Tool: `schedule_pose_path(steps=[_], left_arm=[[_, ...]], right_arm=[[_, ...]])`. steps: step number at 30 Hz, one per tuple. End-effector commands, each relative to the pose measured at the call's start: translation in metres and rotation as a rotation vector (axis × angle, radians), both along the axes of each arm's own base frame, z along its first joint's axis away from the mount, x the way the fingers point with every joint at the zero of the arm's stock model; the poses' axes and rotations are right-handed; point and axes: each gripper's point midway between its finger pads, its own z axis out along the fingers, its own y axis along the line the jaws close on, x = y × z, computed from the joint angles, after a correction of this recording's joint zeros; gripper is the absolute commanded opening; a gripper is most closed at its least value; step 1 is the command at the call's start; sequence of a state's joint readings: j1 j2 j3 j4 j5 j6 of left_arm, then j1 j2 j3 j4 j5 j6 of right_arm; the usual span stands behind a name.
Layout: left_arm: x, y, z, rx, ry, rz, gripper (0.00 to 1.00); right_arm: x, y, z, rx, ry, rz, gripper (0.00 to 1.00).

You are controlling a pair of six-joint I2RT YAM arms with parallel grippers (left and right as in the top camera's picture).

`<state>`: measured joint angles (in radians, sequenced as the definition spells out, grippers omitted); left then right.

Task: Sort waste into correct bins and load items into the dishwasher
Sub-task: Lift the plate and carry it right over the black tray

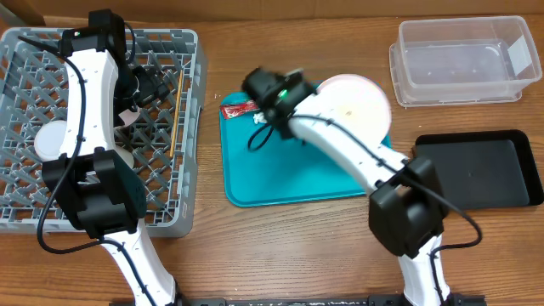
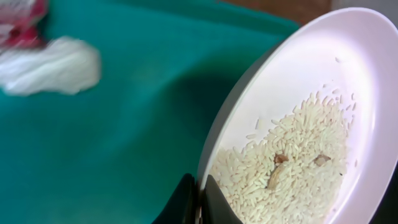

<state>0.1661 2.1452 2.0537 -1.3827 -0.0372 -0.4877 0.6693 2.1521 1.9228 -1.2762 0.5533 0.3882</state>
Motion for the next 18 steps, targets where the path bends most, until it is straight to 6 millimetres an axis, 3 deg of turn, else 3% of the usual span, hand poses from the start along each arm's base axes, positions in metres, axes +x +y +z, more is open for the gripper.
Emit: schedule_pose_path(steps=[1, 7, 18], left_arm=[[-0.001, 0.001, -0.006, -0.005, 0.013, -0.013, 1.0], [-0.001, 0.001, -0.006, -0.005, 0.013, -0.013, 1.0], [-0.001, 0.001, -0.006, -0.005, 0.013, -0.013, 1.0]], right_arm=[[0.024, -0.03, 0.031, 0.037, -0.071, -0.09, 0.04], [0.045, -0.097, 0.056, 0.101, -0.105, -0.25, 0.04], [0.052, -0.222, 0.087, 0.304, -0.153, -0.535, 0.04]])
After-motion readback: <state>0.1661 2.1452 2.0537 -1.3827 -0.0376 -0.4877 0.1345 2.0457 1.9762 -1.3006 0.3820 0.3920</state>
